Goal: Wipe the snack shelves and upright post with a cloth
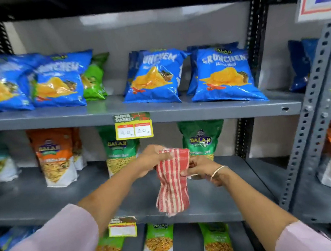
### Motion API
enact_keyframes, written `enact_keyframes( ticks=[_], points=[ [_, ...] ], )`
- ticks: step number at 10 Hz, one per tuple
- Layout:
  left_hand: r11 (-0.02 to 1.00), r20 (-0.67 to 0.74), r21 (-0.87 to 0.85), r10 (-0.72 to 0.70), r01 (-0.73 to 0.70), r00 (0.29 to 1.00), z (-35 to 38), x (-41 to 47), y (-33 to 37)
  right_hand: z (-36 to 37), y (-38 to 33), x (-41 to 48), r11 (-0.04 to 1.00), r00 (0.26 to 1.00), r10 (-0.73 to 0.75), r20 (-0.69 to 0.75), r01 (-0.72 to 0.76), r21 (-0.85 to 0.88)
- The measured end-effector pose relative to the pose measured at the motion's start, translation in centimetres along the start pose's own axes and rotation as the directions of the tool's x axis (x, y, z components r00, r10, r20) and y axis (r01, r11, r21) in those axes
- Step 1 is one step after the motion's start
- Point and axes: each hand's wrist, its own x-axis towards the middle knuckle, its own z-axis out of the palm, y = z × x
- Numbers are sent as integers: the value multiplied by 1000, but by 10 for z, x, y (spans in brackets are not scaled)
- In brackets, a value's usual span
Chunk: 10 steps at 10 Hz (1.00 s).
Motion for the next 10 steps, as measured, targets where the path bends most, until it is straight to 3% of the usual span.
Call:
enact_keyframes(
  ticks=[1, 3, 5, 6, 7, 8, 9, 10],
  points=[
    [996, -73, -13, 83, -84, 994, -37, -21, 33, 7, -46, -3, 989, 989, -104, 101, 93, 112],
    [970, -102, -194, 131, -149, 986, -121, -34, 96, 25, -140, 10, 947, 955, -283, 95, 262, 186],
    [898, -149, -439, -48, -22, 988, -196, -16, 125, 40, -230, 64, 880, 959, -263, -103, 283, 381],
    [905, -196, -424, -124, 31, 973, -230, 8, 117, 53, -262, 101, 913, 963, -172, -208, 235, 334],
    [914, -283, -405, -148, 22, 947, -254, 37, 99, 70, -272, 151, 968, 930, -106, -353, 178, 179],
    [974, -458, -217, -156, 60, 875, -268, 73, 66, 85, -271, 179, 983, 846, -157, -509, 83, -165],
    [938, -555, 238, -82, 252, 828, -268, 94, 46, 101, -260, 186, 909, 797, -206, -568, -58, -412],
    [830, -544, 474, 14, 293, 839, -264, 90, 45, 104, -256, 189, 850, 768, -236, -595, -134, -510]
  ],
)
